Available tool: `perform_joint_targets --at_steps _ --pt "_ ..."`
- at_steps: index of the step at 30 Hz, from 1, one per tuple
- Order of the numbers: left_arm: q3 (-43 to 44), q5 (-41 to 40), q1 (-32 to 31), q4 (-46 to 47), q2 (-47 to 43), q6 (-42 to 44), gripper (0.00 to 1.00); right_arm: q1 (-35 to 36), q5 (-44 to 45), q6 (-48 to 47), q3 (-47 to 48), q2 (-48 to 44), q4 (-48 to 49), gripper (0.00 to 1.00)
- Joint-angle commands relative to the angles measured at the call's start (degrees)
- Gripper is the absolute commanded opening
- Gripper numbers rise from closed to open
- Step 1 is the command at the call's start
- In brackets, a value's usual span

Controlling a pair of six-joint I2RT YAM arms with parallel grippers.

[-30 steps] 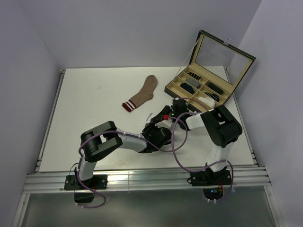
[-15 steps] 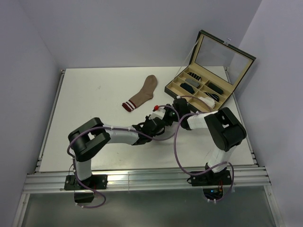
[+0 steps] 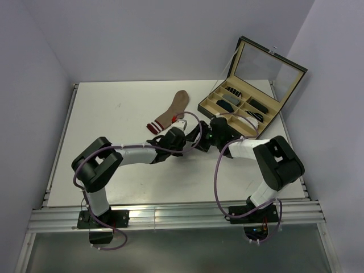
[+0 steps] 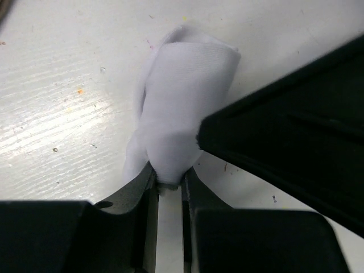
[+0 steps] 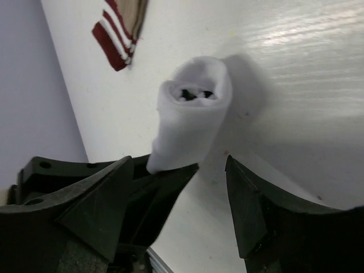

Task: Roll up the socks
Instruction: Roll the sock at the center of the board.

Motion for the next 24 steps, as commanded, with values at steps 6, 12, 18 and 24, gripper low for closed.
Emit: perform_joint_targets --at_steps 6,12,18,24 --pt "-1.63 8.96 1.92 -5.22 0.38 -4.53 0.00 1.62 4.98 3.30 -0.53 0.35 2.40 0.75" --pt "-2.15 9.66 2.01 -4.95 0.38 -5.23 0.00 3.28 6.21 6.20 1.14 3.51 3.46 0.75" --pt "-3.21 13.00 2.71 -2.23 -0.14 -6.99 0.00 4.34 7.09 7.26 2.11 5.97 4.42 0.75" --pt "-5.32 16.42 3.94 0.32 -0.58 -9.98 0.00 4.87 7.18 6.82 2.90 7.56 4.07 0.75"
